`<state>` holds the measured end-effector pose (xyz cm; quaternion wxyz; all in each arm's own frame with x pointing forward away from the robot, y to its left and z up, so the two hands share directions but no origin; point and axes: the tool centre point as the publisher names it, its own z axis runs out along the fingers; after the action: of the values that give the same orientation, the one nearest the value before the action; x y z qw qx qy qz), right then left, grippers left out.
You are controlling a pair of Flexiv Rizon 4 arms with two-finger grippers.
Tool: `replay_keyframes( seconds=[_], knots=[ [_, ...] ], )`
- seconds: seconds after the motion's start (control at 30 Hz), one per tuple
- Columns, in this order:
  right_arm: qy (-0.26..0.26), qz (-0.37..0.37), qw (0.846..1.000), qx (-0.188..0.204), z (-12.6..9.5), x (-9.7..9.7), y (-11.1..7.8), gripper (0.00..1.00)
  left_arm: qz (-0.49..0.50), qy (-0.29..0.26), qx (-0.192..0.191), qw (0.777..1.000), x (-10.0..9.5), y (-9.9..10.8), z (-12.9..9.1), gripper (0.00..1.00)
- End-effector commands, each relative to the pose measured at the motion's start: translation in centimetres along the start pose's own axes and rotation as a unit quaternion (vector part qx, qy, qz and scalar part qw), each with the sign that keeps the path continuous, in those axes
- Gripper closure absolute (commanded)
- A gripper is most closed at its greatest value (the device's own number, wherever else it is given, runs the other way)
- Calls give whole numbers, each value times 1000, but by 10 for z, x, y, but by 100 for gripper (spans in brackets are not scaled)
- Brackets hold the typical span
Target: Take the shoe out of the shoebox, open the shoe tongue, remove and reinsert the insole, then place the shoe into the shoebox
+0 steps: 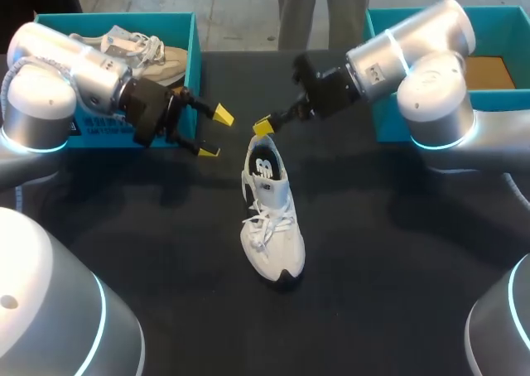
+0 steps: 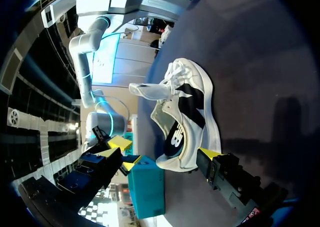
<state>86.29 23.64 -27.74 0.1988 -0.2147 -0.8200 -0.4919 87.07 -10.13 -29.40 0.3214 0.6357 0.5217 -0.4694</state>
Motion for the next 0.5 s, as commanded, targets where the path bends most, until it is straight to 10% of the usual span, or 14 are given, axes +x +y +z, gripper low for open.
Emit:
replay_keyframes(
  seconds=[0.03,0.5],
  knots=[
    [-16,12,999,-28,3,6,-10,100,0,8,3,1000,-5,1,-5,0],
    [-103,57,993,-31,-3,7,-17,100,6,23,6,1000,-23,-2,-28,0]
  ],
)
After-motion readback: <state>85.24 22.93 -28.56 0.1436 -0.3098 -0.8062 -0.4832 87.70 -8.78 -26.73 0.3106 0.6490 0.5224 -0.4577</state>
